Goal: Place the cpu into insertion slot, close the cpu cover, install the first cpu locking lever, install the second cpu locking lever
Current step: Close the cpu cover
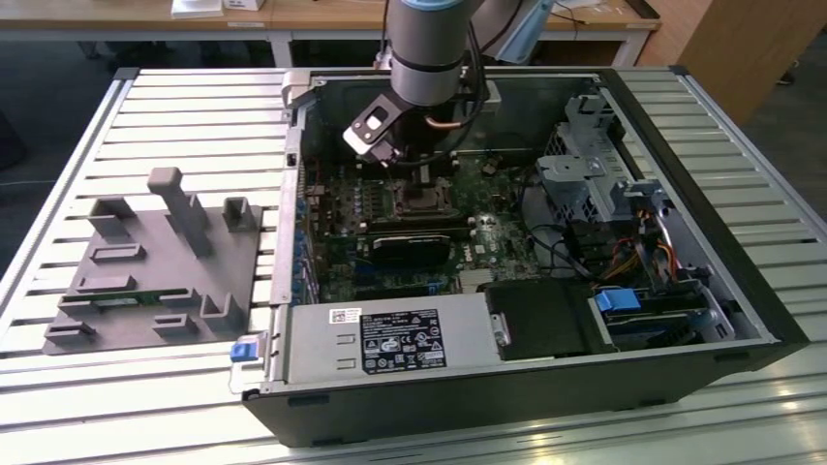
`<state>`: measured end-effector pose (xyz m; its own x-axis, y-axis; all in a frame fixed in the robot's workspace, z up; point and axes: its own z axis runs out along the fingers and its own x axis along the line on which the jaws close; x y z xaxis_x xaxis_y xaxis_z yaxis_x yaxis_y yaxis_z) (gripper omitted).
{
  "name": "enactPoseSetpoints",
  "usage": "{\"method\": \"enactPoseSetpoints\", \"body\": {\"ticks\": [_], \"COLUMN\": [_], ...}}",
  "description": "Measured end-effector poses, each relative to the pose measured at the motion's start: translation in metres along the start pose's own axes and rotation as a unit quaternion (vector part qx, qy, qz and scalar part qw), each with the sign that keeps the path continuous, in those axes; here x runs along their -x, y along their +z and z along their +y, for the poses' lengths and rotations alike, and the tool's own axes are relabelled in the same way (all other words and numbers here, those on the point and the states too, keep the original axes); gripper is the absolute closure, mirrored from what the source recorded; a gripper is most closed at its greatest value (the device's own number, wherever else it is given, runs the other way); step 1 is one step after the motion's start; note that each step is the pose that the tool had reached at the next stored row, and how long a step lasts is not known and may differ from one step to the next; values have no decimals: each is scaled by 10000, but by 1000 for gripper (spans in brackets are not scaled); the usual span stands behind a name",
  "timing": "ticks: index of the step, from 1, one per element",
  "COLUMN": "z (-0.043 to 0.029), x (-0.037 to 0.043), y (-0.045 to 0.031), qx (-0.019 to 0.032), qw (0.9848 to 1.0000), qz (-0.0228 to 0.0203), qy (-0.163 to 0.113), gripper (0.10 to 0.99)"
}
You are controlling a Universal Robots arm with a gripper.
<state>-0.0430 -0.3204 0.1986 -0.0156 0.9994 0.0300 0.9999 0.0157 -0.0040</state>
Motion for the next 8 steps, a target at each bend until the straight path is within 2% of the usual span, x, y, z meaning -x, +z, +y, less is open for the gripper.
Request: {"method": "enactPoseSetpoints", "body": {"ticks": [3,8], "z": [38,46], "x": [-7,-25], "y": [2,-12], "qx": [0,6], "qw": [10000,10000], "qz": [-1,10], "qy": [0,-2], "gripper": [980,980]}}
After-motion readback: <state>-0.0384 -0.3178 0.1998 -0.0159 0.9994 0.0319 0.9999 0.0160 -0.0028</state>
